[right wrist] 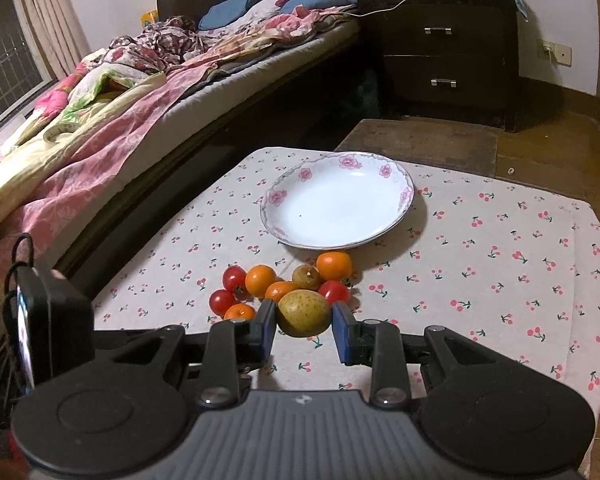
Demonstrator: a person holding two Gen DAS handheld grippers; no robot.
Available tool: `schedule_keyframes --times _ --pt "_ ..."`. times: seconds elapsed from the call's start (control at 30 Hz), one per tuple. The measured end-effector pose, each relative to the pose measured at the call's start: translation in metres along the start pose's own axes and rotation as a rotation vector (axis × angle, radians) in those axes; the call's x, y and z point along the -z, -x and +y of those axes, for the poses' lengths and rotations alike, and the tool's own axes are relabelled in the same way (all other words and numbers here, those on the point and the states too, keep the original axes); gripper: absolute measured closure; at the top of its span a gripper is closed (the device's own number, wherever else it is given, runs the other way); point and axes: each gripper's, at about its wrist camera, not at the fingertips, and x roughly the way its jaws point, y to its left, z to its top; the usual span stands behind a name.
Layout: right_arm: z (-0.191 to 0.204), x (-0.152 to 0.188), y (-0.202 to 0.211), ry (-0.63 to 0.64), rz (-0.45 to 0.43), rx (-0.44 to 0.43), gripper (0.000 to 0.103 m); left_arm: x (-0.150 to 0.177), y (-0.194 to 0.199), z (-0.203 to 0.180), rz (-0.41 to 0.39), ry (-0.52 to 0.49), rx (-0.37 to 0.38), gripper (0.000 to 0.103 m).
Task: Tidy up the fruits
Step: 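Carry both held brown fruits over the white flowered bowl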
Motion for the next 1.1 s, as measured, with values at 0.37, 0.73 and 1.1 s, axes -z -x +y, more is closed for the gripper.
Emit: schedule_keyframes --times 0.37,0.73,1.1 --pt "-0.003 -0.007 0.009 0.007 -0.03 0.04 0.083 -0.014 0.046 -0.014 -0.062 -0.042 0.02 0.072" --pt "-0.005 -0.035 -0.028 -0.006 -0.017 0.13 0.083 -0.08 0.032 0.006 -0.169 0.018 0.089 0.072" --pt "-0.018 -0.079 -0.08 -0.004 -0.034 0.153 0.083 -0.124 -0.014 0.007 -0.16 0.035 0.048 0.072"
